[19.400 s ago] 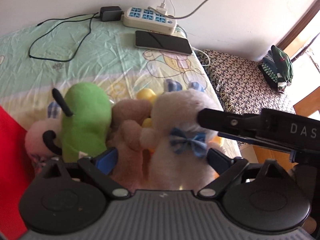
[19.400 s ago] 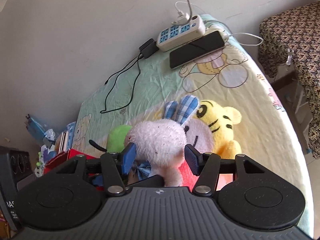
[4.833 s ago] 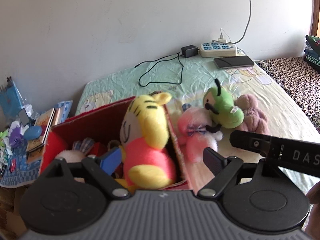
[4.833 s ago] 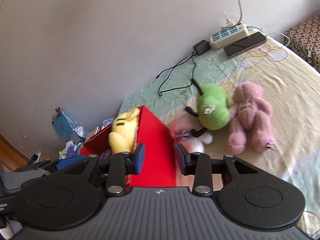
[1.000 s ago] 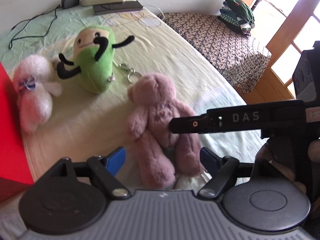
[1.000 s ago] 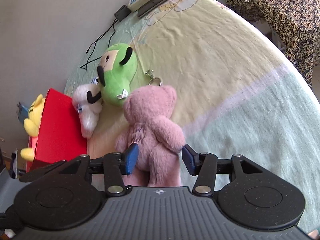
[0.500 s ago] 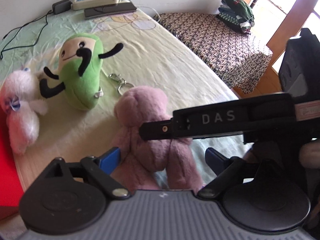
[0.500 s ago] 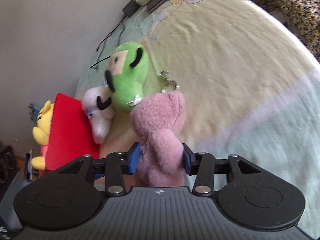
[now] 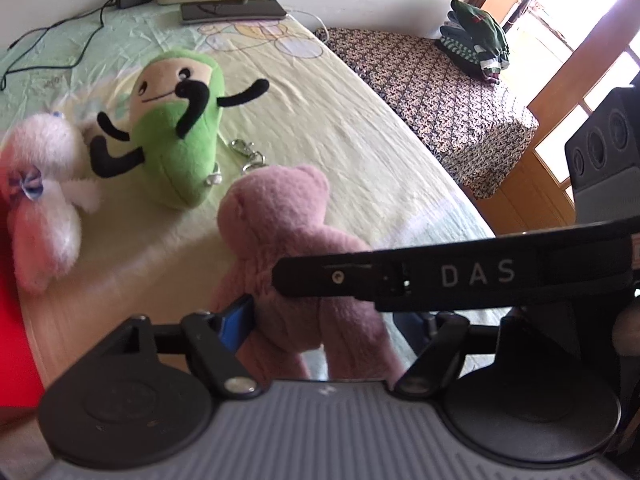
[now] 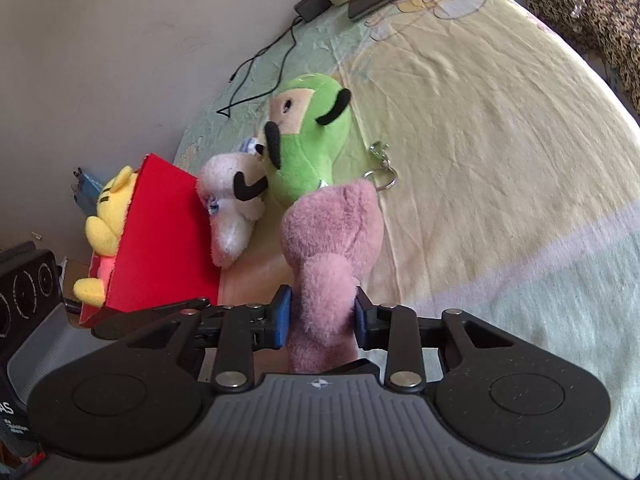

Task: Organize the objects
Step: 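Carry the pink teddy bear with both grippers over the red box, then lower the teddy bear into the box and open both grippers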

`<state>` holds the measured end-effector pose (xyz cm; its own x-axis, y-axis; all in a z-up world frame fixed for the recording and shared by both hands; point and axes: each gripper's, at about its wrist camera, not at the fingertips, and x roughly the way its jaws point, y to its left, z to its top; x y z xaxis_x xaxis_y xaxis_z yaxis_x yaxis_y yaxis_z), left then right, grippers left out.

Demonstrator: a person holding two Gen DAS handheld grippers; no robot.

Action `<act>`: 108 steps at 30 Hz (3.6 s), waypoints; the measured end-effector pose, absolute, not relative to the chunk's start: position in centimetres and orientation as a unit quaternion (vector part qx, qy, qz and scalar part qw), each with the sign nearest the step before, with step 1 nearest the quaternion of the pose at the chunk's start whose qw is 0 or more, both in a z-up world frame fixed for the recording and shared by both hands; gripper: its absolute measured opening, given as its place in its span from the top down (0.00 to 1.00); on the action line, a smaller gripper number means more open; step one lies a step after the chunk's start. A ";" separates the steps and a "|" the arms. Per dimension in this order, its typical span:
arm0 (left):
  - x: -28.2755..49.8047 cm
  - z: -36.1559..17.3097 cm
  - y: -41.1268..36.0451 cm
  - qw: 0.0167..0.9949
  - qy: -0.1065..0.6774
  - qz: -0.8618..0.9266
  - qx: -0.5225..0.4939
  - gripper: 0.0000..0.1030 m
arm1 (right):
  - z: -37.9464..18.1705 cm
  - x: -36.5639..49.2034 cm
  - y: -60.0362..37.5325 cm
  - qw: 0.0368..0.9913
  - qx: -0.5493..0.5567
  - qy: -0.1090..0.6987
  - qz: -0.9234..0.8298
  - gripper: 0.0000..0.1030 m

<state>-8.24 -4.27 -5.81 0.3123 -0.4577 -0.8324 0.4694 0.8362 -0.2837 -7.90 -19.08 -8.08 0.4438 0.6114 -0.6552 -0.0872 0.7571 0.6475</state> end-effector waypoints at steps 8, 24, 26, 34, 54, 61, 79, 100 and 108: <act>-10.1 -2.8 -2.6 0.827 0.479 -0.293 0.007 0.28 | -5.1 -9.8 -18.0 0.818 0.264 0.454 0.235 0.67; -14.5 7.0 6.8 0.899 0.349 -0.264 0.006 0.28 | 3.8 -10.9 -9.9 0.840 0.265 0.350 0.319 0.67; -14.9 8.3 8.5 0.909 0.330 -0.255 0.010 0.28 | 4.8 -10.6 -8.3 0.841 0.263 0.338 0.332 0.67; -14.2 12.1 16.8 0.933 0.283 -0.222 -0.010 0.28 | 6.9 -8.0 -0.8 0.837 0.257 0.310 0.371 0.67; -7.6 7.3 28.0 0.921 0.334 -0.203 -0.002 0.26 | 0.4 -2.7 9.4 0.833 0.250 0.397 0.295 0.92; -8.0 4.1 29.6 0.911 0.362 -0.197 -0.006 0.25 | -0.9 -3.4 9.3 0.832 0.233 0.415 0.283 0.88; -7.0 -0.1 33.0 0.884 0.425 -0.177 -0.081 0.24 | -1.3 -3.4 9.5 0.843 0.212 0.416 0.267 0.86; -8.0 -0.5 30.1 0.887 0.426 -0.174 -0.049 0.16 | -0.9 -4.9 7.8 0.859 0.197 0.399 0.255 0.83; -7.6 1.0 28.7 0.897 0.426 -0.121 -0.014 0.19 | 0.1 -6.5 7.8 0.874 0.169 0.385 0.244 0.78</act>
<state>-7.60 28.73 1.03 0.6088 -0.2285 -0.7597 0.2043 0.9705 -0.1282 -6.54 7.78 0.12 0.5848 0.5562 -0.5904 -0.2959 0.8240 0.4832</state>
